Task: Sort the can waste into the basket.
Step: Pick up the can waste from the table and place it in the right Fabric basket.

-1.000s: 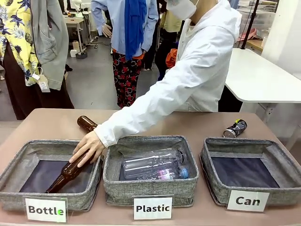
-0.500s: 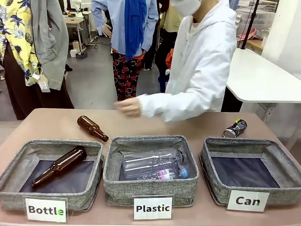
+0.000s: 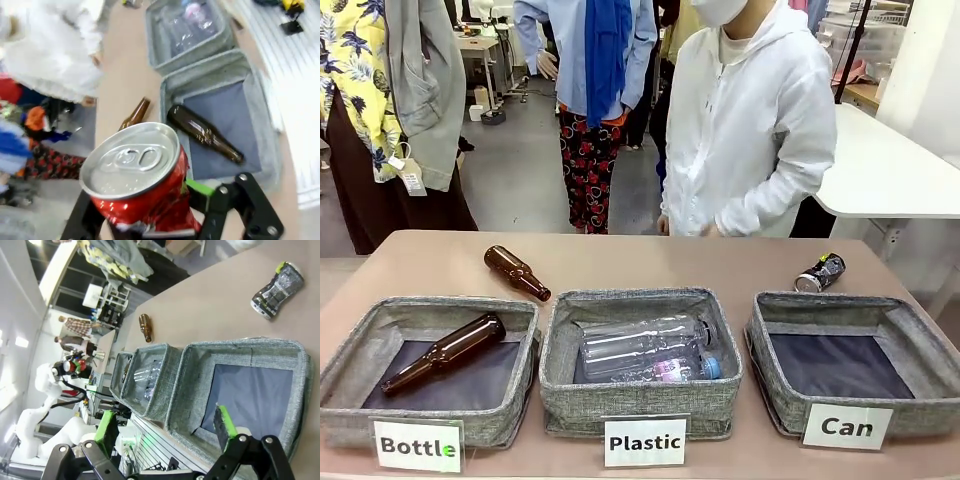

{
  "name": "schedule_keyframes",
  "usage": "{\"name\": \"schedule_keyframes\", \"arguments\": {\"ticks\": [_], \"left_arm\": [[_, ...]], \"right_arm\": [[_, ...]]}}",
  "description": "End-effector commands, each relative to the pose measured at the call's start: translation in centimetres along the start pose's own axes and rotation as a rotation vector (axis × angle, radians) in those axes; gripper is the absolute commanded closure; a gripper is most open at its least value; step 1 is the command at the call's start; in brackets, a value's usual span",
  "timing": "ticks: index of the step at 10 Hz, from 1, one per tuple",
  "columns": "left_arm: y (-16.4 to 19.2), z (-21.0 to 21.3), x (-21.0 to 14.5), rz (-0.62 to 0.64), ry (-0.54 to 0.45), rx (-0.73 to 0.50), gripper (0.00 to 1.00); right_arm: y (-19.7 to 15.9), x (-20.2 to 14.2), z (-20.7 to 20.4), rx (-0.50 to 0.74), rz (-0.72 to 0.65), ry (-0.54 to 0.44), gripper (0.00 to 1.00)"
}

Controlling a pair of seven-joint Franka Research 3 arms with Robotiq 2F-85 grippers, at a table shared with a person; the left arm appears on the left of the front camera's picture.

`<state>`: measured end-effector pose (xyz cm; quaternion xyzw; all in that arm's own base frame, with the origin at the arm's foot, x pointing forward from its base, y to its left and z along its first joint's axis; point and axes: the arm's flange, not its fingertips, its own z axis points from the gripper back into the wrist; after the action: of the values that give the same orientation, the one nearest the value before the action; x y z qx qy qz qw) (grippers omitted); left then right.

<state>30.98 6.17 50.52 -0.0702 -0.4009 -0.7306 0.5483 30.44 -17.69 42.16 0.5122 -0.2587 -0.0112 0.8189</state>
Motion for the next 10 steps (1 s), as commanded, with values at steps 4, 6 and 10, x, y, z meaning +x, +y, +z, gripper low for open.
{"name": "schedule_keyframes", "arguments": {"ticks": [4, 6, 10], "left_arm": [[14.9, -18.0, 17.3, -0.144, 0.208, -0.436, 1.00], [19.6, -27.0, 24.9, -0.337, 0.137, -0.460, 1.00], [20.9, -45.4, 38.0, -0.592, -0.076, -0.604, 1.00]], "right_arm": [[-0.1, 0.2, -0.1, 0.022, 0.026, -0.022, 0.00], [-0.1, 0.2, -0.1, 0.022, 0.026, -0.022, 0.00], [-0.1, 0.2, -0.1, 0.022, 0.026, -0.022, 0.00]]}}
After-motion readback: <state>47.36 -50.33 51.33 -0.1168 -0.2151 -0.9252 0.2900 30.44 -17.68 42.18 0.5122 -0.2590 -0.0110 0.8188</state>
